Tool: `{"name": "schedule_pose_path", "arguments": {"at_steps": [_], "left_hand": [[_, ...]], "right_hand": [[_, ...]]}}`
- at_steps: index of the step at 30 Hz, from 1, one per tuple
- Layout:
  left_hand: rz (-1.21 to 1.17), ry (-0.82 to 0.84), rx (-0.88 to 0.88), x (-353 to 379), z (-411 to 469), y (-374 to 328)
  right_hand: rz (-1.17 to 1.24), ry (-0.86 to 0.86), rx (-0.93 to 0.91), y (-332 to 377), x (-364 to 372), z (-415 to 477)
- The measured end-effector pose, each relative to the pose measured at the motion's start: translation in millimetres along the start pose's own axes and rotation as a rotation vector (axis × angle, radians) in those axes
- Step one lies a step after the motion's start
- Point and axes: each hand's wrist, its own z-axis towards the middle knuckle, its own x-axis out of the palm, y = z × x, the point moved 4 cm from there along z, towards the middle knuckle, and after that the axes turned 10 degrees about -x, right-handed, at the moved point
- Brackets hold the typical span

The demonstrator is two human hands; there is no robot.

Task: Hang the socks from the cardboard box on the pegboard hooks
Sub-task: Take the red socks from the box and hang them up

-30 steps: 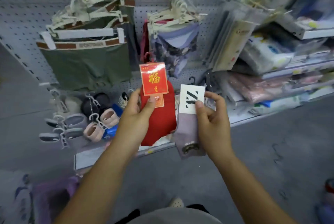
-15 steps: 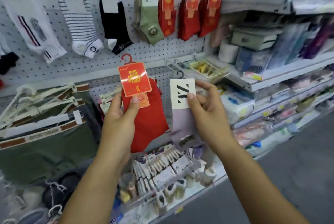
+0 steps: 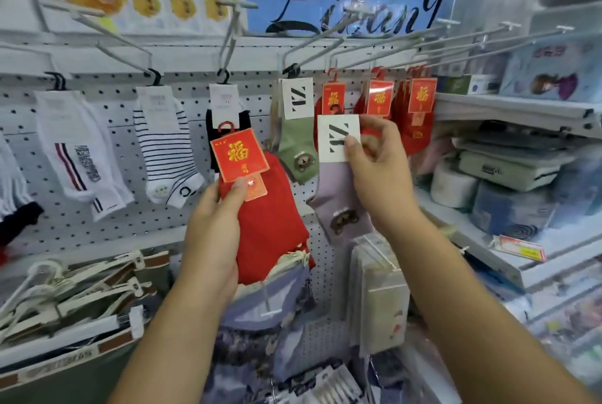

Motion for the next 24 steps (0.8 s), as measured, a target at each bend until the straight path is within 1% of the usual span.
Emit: {"name": "schedule_pose_path", "arguments": {"at_steps": [5, 9, 15, 24], "left_hand": [[0.006, -0.039, 0.067, -1.5, 19.1, -8.7], [0.04, -0.06, 0.098, 5.0, 21.9, -3.8], [0.03, -0.121, 0.102, 13.6, 31.5, -4.2], [0.022, -0.131, 0.118, 27.6, 39.9, -0.4]], "right_hand": [[0.007, 0.003, -0.033, -14.6, 27.7, 61.1], [0.011, 0.023, -0.076, -24.3, 47.9, 91.7], [0.083, 0.065, -0.098, -38.8, 60.0, 104.5], [0.098, 0.172, -0.12, -55.3, 62.3, 113.2]]}}
